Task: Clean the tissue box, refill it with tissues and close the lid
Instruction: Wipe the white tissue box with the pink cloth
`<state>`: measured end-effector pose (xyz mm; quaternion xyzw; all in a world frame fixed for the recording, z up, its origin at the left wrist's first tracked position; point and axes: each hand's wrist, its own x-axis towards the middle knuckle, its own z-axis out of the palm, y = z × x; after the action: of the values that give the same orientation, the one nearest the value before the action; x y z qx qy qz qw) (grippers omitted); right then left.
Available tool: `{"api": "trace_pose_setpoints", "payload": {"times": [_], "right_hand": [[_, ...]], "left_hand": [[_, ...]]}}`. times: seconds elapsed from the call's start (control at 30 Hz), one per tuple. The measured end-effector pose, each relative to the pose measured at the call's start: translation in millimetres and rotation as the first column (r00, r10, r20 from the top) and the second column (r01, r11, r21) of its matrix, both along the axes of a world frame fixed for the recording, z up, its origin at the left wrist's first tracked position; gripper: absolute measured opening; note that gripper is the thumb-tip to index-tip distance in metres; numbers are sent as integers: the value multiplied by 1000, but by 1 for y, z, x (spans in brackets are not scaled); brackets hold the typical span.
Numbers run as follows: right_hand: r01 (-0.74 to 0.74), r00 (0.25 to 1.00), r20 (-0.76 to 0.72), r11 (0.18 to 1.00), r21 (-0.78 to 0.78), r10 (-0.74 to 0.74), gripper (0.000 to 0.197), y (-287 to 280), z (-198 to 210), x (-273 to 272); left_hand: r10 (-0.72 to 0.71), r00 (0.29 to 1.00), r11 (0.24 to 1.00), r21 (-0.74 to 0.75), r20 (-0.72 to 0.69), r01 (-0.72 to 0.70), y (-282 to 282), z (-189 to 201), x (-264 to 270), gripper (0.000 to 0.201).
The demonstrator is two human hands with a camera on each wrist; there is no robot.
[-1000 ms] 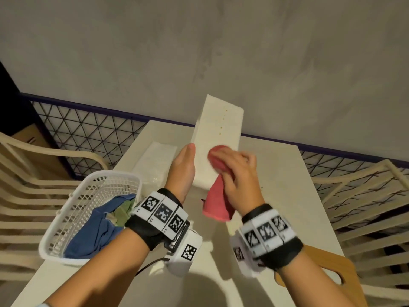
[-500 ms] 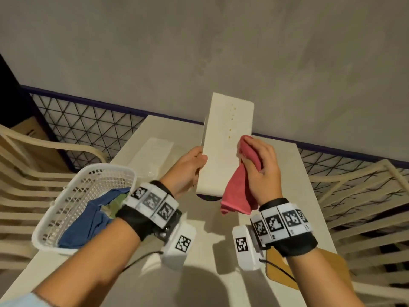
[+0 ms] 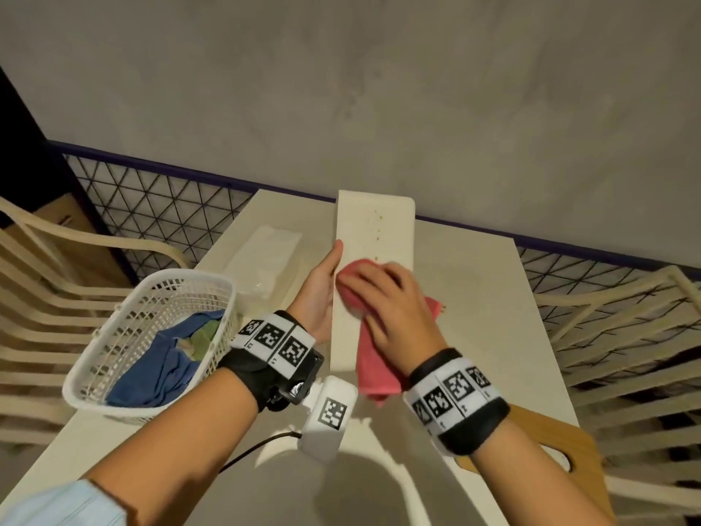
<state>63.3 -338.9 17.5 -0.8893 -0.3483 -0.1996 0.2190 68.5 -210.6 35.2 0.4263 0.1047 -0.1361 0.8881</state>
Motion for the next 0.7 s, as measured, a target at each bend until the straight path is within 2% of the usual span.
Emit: {"api": "trace_pose_setpoints", "payload": {"times": [0.07,0.13,0.2,0.27,0.37,0.47,0.57,0.63,0.7], "right_hand": [[137,990,23,987,85,-140,46,-3,11,11],[199,979,17,964,175,-205,45,-3,8,6],[147,987,46,980,135,-155,44,0,-5,-10],[21,998,64,999,29,-22,40,4,-15,-27],[-90,995,38,996,12,89,34,7,4,-17],[28,998,54,994,106,-34,40,4,31,10],[148,986,45,965,218,-161,38,5,32,4],[74,994,71,986,149,-86,36,13,18,-17],[-38,999,27,997,65,36,38,16,14,-24]], "left_hand": [[8,1000,999,-32,14,-7,-2,2,1,49],[31,999,998,-59,42,-28,-3,6,2,49],[30,998,998,-48,54,-28,-2,10,3,51],[19,998,1000,-18,60,-18,-1,12,1,53],[-8,995,1000,3,95,8,-1,10,0,59],[-17,995,999,-29,98,20,-1,10,-3,50],[-26,995,999,-27,92,28,0,10,-7,48],[0,996,1000,1,91,0,0,10,-7,50],[28,995,996,81,94,-36,-1,11,-4,50]]}}
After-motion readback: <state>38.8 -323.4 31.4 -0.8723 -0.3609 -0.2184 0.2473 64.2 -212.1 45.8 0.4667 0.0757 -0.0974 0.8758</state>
